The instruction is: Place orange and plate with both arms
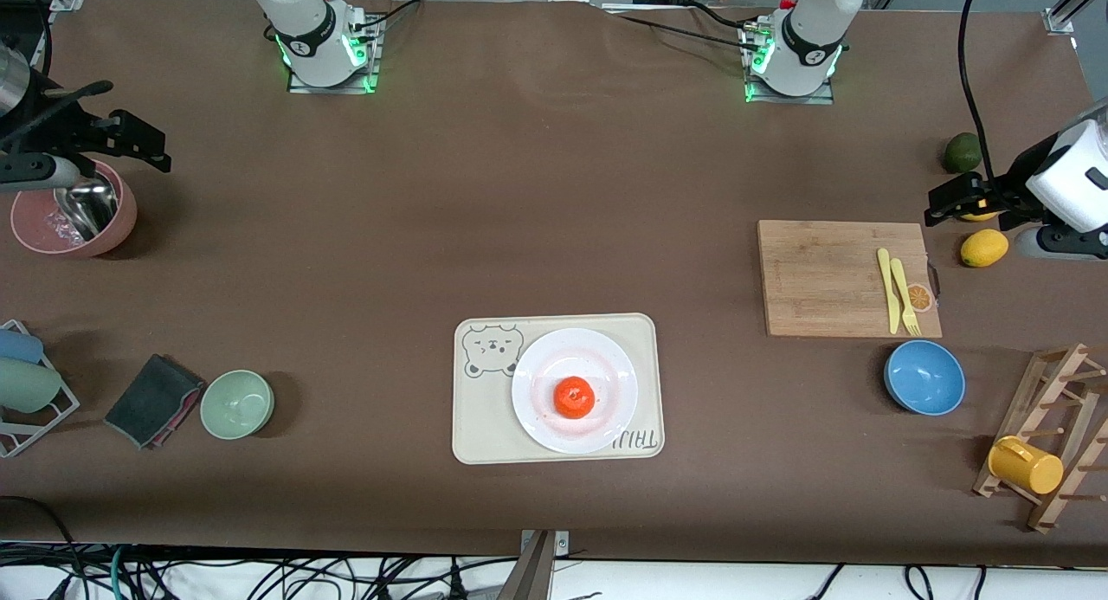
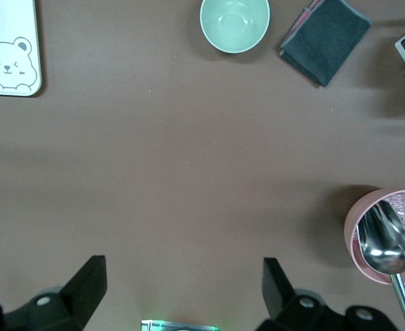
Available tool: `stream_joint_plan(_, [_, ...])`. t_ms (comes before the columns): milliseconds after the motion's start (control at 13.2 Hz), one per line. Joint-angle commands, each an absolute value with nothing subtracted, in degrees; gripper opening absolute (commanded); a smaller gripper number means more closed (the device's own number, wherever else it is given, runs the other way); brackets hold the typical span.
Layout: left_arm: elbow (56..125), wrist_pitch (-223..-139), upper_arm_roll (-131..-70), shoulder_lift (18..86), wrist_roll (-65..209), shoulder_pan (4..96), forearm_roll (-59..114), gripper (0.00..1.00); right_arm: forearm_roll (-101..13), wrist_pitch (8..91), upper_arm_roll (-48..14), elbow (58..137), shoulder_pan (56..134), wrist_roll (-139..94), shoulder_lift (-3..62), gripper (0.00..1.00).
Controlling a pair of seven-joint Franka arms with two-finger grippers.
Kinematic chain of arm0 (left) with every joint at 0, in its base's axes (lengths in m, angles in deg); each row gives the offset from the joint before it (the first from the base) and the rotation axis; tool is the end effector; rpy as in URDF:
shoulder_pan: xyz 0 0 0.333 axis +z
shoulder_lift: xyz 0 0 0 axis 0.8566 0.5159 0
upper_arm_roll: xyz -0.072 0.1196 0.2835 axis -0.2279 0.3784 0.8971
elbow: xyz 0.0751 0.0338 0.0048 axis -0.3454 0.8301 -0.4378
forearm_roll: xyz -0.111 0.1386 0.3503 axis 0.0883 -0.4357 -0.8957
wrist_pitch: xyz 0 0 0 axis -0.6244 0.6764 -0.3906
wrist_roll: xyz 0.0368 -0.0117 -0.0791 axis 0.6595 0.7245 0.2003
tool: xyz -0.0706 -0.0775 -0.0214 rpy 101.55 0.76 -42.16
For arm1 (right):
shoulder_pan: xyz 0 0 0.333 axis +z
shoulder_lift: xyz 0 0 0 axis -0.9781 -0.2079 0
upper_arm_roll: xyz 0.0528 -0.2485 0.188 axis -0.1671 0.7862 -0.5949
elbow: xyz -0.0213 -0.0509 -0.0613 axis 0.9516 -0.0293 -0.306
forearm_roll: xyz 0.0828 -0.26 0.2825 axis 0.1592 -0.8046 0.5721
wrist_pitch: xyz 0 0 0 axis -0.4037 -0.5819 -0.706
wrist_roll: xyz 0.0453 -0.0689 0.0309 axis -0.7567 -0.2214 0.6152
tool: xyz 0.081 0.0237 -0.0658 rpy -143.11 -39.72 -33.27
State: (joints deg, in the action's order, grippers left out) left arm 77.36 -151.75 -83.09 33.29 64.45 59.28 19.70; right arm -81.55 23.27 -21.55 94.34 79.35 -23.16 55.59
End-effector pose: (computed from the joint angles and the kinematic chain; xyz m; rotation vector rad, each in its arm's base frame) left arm 0.5861 -0.0054 0.5832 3.1151 -0.0442 -0.1477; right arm 0.5383 0.0043 0.5934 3.1351 0.1396 -0.1343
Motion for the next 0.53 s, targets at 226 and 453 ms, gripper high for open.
stream_joint_plan(226, [77.3,-151.3,-82.9,32.8,63.7,58.9,18.6,1.0,-82.1,23.2,-22.5,93.4,79.1,-23.8,55.2,1.0])
stream_joint_plan(453, [77.3,-151.4,-82.9,32.9,63.7,58.9,18.6,1.0,-82.0,23.3,-22.3,93.4,79.1,-23.8,55.2,1.0])
